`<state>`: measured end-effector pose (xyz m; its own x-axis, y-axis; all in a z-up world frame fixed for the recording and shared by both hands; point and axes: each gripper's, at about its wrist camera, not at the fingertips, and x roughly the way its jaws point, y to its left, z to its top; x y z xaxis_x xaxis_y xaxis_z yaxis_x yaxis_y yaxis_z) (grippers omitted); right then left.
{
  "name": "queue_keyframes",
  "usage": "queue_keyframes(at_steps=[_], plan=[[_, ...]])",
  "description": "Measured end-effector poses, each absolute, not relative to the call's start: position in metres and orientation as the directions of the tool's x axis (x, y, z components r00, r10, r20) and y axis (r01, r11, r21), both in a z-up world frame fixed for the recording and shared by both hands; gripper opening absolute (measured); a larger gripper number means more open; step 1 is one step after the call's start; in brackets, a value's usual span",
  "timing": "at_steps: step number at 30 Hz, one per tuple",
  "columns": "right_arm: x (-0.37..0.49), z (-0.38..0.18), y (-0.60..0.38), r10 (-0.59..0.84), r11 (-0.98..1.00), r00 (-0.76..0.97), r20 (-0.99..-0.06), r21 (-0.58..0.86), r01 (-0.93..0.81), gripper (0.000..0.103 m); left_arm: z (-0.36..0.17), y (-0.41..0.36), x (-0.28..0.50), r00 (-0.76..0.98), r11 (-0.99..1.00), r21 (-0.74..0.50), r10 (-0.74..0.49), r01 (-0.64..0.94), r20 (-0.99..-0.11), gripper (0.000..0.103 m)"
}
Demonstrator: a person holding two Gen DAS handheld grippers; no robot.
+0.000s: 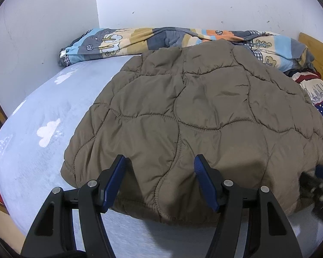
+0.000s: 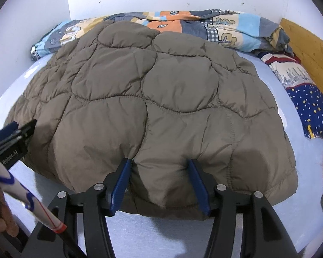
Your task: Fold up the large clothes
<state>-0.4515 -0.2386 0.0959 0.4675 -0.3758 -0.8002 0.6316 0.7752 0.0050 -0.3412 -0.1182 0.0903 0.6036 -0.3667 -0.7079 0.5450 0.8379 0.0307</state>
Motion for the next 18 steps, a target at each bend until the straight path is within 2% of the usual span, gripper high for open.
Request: queue_keyframes(at_steps=[4,8,18], plan=[[-0.471,0.110,-0.260,-0.415,0.709,0.487,-0.768,0.062,0.703,0.061,0.090,-0.118,-0.341,0.603,0.837,0.030,-0.368,0.547,-0.708,0.065],[-0.492,0.105,-0.286,-0.435,0.604,0.421,-0.796,0.089,0.792,0.061,0.090,-0.118,-0.342,0.606,0.838,0.033,-0.365,0.544,-0.707,0.065],[-0.487,0.093,-0.289,-0.408,0.602,0.375,-0.833,0.063,0.796,0.064,0.093,-0.117,-0.345,0.602,0.833,0.039,-0.366,0.552,-0.710,0.065]])
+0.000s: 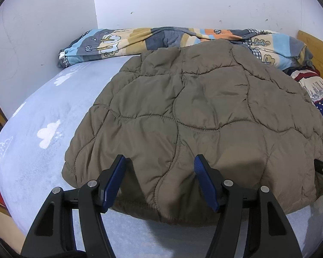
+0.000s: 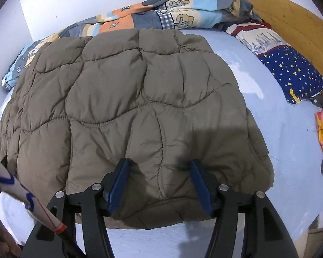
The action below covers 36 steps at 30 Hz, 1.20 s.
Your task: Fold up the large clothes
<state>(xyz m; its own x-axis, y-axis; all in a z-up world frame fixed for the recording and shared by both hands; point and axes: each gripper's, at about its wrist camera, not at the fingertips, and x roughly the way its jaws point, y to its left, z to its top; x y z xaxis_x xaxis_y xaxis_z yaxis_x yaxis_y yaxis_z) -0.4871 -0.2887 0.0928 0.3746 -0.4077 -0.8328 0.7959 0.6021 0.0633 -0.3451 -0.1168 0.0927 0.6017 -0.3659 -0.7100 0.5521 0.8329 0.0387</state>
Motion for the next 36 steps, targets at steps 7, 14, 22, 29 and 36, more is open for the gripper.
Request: queue_keyframes(at_steps=[7,14,22,29,36], plan=[[-0.504,0.110,-0.269,-0.496,0.620,0.390,-0.776,-0.003,0.784,0.064,0.096,-0.101,-0.347,0.597,0.843,0.007,-0.375,0.537,-0.709,0.065],[-0.529,0.079,-0.300,-0.370,0.581,0.404,-0.836,0.131,0.803,0.068,0.069,-0.091,-0.312,0.458,0.848,-0.094,-0.371,0.522,-0.808,0.073],[-0.554,0.111,-0.257,-0.465,0.593,0.470,-0.750,0.130,0.795,0.069,0.106,-0.051,-0.352,0.535,0.824,-0.153,-0.483,0.545,-0.694,0.073],[-0.595,0.159,-0.153,-0.534,0.652,0.538,-0.652,0.088,0.753,0.070,0.174,-0.006,-0.454,0.649,0.758,-0.032,-0.578,0.651,-0.495,0.073],[-0.618,0.234,-0.094,-0.592,0.684,0.591,-0.547,0.047,0.728,0.075,0.254,0.025,-0.506,0.637,0.704,-0.031,-0.659,0.709,-0.400,0.074]])
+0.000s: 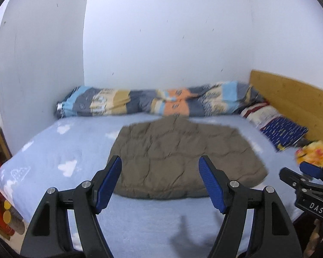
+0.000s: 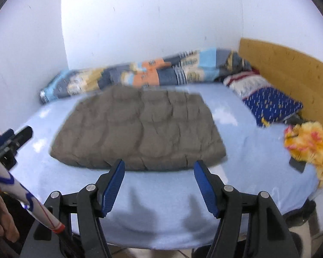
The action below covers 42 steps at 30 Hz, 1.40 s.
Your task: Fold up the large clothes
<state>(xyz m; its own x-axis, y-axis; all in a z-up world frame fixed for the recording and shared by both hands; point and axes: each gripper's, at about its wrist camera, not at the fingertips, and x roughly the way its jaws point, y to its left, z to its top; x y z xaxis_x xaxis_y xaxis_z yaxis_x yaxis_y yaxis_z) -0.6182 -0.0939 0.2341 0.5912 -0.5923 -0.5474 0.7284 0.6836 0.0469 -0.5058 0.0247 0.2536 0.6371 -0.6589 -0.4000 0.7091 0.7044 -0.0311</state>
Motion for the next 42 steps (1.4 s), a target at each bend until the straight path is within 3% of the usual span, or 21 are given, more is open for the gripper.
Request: queue_keyframes(at_steps=[2,5,12,18,35,42], plan=[[-0.624,0.259,-0.082,-0.615,0.686,0.602,-0.509,0.031,0.727,0.079,0.275,0.035,-0.514,0.649,0.714,-0.042,-0.657,0.699,-0.384,0.082],[-0.635,0.291,-0.063,-0.653,0.672,0.603,-0.458,0.016,0.740,0.081,0.290,0.049,-0.527,0.667,0.723,-0.042,-0.656,0.689,-0.353,0.085],[-0.637,0.298,-0.024,-0.670,0.688,0.626,-0.399,-0.016,0.726,0.085,0.284,0.071,-0.537,0.692,0.745,-0.027,-0.632,0.667,-0.348,0.089],[-0.621,0.276,-0.032,-0.646,0.694,0.602,-0.470,-0.032,0.719,0.086,0.261,0.067,-0.515,0.690,0.783,-0.043,-0.572,0.621,-0.444,0.090],[-0.611,0.256,-0.044,-0.641,0.680,0.560,-0.525,-0.051,0.731,0.086,0.245,0.050,-0.498,0.684,0.794,0.046,-0.492,0.607,-0.539,0.093],[-0.612,0.256,-0.045,-0.642,0.679,0.560,-0.523,-0.049,0.732,0.086,0.250,0.054,-0.498,0.620,0.738,0.001,-0.565,0.674,-0.545,0.093]])
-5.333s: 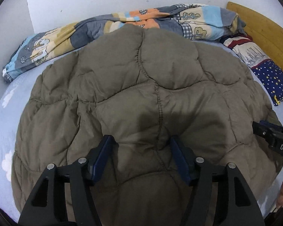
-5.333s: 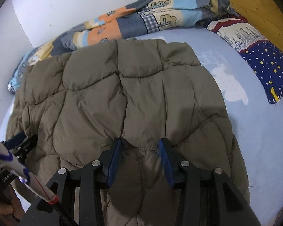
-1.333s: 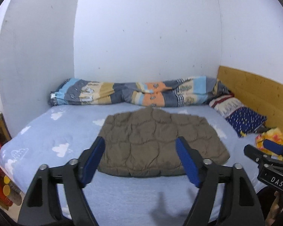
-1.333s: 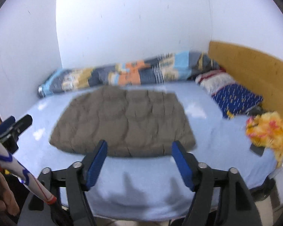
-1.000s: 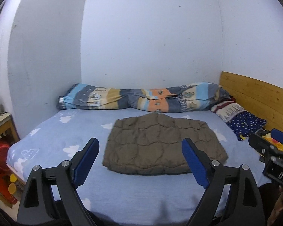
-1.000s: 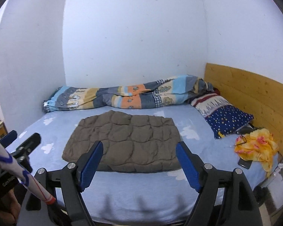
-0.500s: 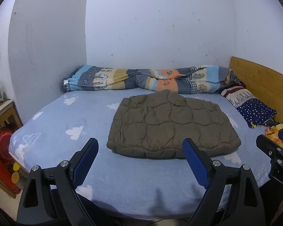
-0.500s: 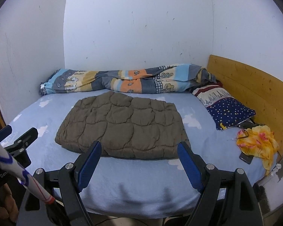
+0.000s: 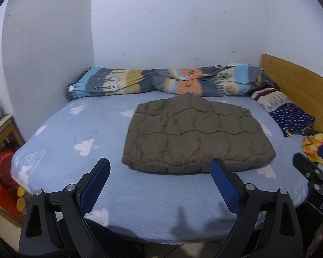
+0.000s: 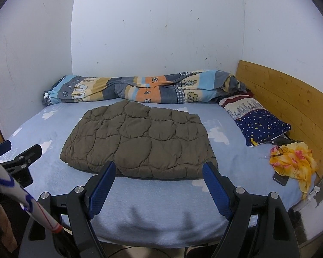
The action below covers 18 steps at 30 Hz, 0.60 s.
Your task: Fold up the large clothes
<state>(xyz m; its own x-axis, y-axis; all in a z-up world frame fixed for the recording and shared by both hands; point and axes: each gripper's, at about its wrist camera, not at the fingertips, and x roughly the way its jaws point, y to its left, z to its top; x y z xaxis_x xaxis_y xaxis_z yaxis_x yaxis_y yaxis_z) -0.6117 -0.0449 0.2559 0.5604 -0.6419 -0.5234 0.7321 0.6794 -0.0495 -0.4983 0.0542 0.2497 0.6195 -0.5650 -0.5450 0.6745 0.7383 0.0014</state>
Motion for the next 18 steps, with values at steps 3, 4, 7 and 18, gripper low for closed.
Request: queue_keyframes(at_steps=[3,4,7,18], plan=[[-0.6117,0.2546,-0.0457,-0.641,0.679,0.559,-0.526,-0.050,0.732,0.086,0.2536,0.0600,-0.5005,0.617,0.724,-0.006,-0.592,0.690,-0.518,0.093],[-0.6118,0.2544,-0.0458,-0.640,0.680,0.559,-0.526,-0.050,0.731,0.086,0.2542,0.0621,-0.4999,0.607,0.715,-0.015,-0.605,0.699,-0.516,0.093],[-0.6111,0.2533,-0.0468,-0.640,0.680,0.557,-0.529,-0.053,0.731,0.086,0.2533,0.0629,-0.4962,0.606,0.723,-0.026,-0.598,0.690,-0.524,0.094],[-0.6102,0.2488,-0.0501,-0.631,0.684,0.555,-0.542,-0.051,0.728,0.086,0.2596,0.0642,-0.5032,0.719,0.806,0.024,-0.513,0.591,-0.468,0.094]])
